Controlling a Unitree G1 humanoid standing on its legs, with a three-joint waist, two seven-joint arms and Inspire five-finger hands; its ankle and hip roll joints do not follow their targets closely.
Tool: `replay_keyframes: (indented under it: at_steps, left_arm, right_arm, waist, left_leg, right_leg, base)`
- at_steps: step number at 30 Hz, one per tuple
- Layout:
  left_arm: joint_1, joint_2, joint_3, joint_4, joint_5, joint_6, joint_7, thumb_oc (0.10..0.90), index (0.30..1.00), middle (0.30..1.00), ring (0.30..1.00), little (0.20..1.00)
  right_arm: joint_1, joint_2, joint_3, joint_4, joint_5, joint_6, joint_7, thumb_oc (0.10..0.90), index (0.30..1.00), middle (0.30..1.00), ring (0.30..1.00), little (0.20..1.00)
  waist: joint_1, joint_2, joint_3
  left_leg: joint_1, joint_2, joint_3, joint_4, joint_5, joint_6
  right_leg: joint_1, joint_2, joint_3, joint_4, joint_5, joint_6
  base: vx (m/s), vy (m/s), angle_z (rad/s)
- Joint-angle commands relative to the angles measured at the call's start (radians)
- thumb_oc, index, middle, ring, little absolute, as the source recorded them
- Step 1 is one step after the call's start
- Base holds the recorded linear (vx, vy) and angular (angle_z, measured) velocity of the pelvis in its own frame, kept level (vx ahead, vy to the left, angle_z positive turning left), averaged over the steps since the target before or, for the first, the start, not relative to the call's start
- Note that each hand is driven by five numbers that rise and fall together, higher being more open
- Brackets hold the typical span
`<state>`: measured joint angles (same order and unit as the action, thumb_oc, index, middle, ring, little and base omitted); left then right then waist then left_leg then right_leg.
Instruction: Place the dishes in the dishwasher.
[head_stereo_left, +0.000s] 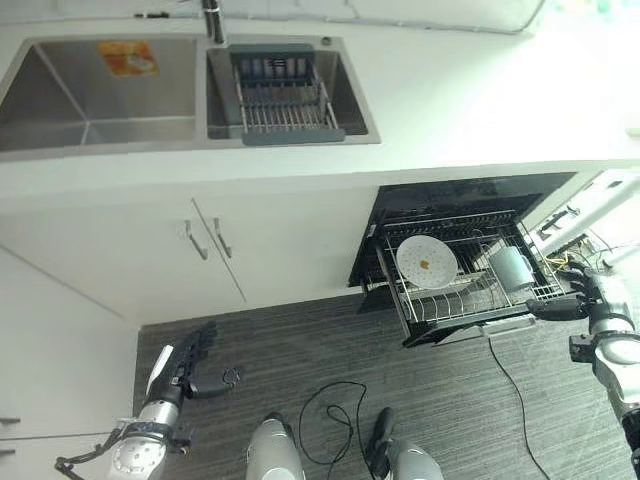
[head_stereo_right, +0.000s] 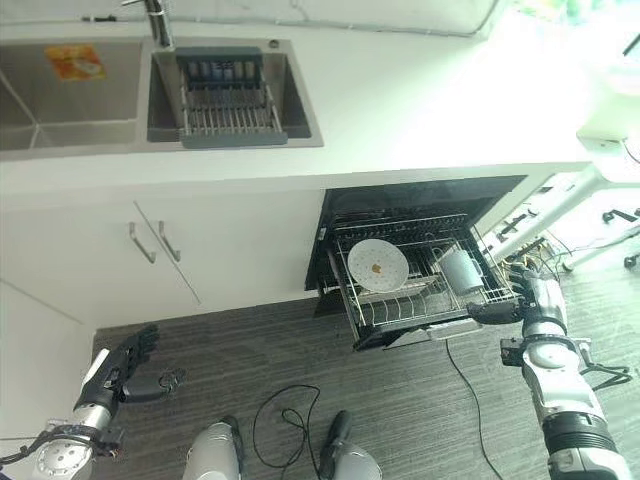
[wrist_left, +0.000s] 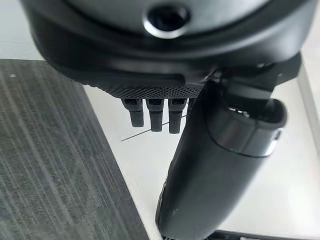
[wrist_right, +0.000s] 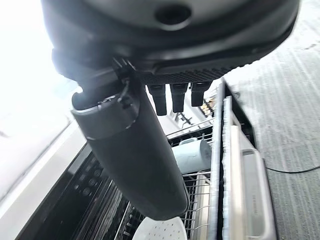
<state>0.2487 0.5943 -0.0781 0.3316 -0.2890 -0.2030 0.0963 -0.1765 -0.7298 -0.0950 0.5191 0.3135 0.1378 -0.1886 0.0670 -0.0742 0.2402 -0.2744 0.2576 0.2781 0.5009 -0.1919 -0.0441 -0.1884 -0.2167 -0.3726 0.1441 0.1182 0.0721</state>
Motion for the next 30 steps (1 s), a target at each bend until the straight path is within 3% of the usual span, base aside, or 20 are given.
replay_keyframes:
  at_steps: [1, 3, 7, 10, 14, 15, 25, 30]
  left_arm:
    - [-0.012, 0.012, -0.012, -0.031, 0.036, -0.122, -0.004, 0.8, 0.9, 0.9, 0.9, 0.9]
    - [-0.017, -0.003, -0.024, 0.002, 0.046, -0.135, -0.009, 0.8, 0.9, 0.9, 0.9, 0.9]
    - [-0.023, -0.023, -0.055, 0.048, 0.061, -0.157, -0.011, 0.8, 0.9, 0.9, 0.9, 0.9]
    - [-0.03, -0.037, -0.081, 0.089, 0.07, -0.175, -0.006, 0.8, 0.9, 0.9, 0.9, 0.9]
    - [-0.039, -0.037, -0.105, 0.119, 0.073, -0.177, -0.007, 0.8, 0.9, 0.9, 0.9, 0.9]
    - [-0.038, -0.037, -0.115, 0.126, 0.074, -0.178, -0.003, 0.8, 0.9, 0.9, 0.9, 0.9]
    - [-0.03, -0.027, -0.146, 0.136, 0.054, -0.168, 0.023, 0.8, 0.9, 0.9, 0.9, 0.9]
    - [-0.026, -0.044, -0.161, 0.118, 0.039, -0.14, 0.027, 0.8, 0.9, 0.9, 0.9, 0.9]
  right_arm:
    - [-0.06, -0.025, -0.101, 0.006, 0.092, -0.021, -0.139, 0.8, 0.9, 0.9, 0.9, 0.9]
    - [-0.036, 0.008, -0.125, 0.052, 0.128, -0.012, -0.166, 0.8, 0.9, 0.9, 0.9, 0.9]
    - [-0.021, 0.066, -0.134, 0.166, 0.231, 0.007, -0.142, 0.8, 0.9, 0.9, 0.9, 0.9]
    - [-0.031, 0.096, -0.121, 0.298, 0.323, 0.039, -0.036, 0.8, 0.9, 0.9, 0.9, 0.9]
    - [-0.054, 0.118, -0.117, 0.46, 0.4, 0.057, 0.109, 0.8, 0.9, 0.9, 0.9, 0.9]
    - [-0.066, 0.118, -0.112, 0.5, 0.403, 0.054, 0.134, 0.8, 0.9, 0.9, 0.9, 0.9]
    - [-0.179, 0.044, -0.054, 0.606, 0.298, 0.004, 0.171, 0.8, 0.9, 0.9, 0.9, 0.9]
    - [-0.239, -0.055, -0.048, 0.602, 0.231, -0.004, 0.199, 0.8, 0.9, 0.9, 0.9, 0.9]
  waist:
    - [0.02, 0.008, -0.044]
    - [0.012, 0.015, -0.047]
    - [0.002, 0.033, -0.066]
    - [0.0, 0.043, -0.071]
    - [0.01, 0.063, -0.087]
    - [0.013, 0.067, -0.087]
    - [0.034, 0.118, -0.077]
    - [0.044, 0.179, -0.061]
  left_leg:
    - [0.154, 0.028, -0.032, -0.201, 0.0, -0.06]
    - [0.161, 0.031, -0.005, -0.201, 0.017, -0.056]
    - [0.187, 0.029, -0.006, -0.201, -0.008, -0.067]
    - [0.189, 0.026, 0.017, -0.201, 0.01, -0.064]
    - [0.2, 0.016, -0.004, -0.201, -0.01, -0.074]
    - [0.189, 0.011, 0.007, -0.201, 0.012, -0.068]
    - [0.169, -0.035, -0.017, -0.201, 0.011, -0.063]
    - [0.148, -0.073, -0.023, -0.201, 0.016, -0.059]
  right_leg:
    - [0.036, -0.077, 0.036, 0.156, -0.184, 0.135]
    - [0.036, -0.084, 0.023, 0.156, -0.175, 0.123]
    - [0.05, -0.081, 0.041, 0.156, -0.198, 0.131]
    - [0.049, -0.087, 0.027, 0.156, -0.189, 0.113]
    - [0.063, -0.09, 0.033, 0.156, -0.208, 0.126]
    - [0.054, -0.097, 0.016, 0.156, -0.191, 0.114]
    - [0.041, -0.129, 0.005, 0.156, -0.178, 0.123]
    - [0.026, -0.172, 0.006, 0.156, -0.158, 0.126]
  base:
    - [0.04, 0.058, -0.18]
    - [0.04, 0.051, -0.09]
    - [0.04, 0.028, -0.11]
    - [-0.02, 0.008, -0.05]
    - [0.07, -0.005, 0.03]
    - [-0.05, -0.02, 0.12]
    - [0.02, 0.022, 0.11]
    - [0.04, 0.125, 0.15]
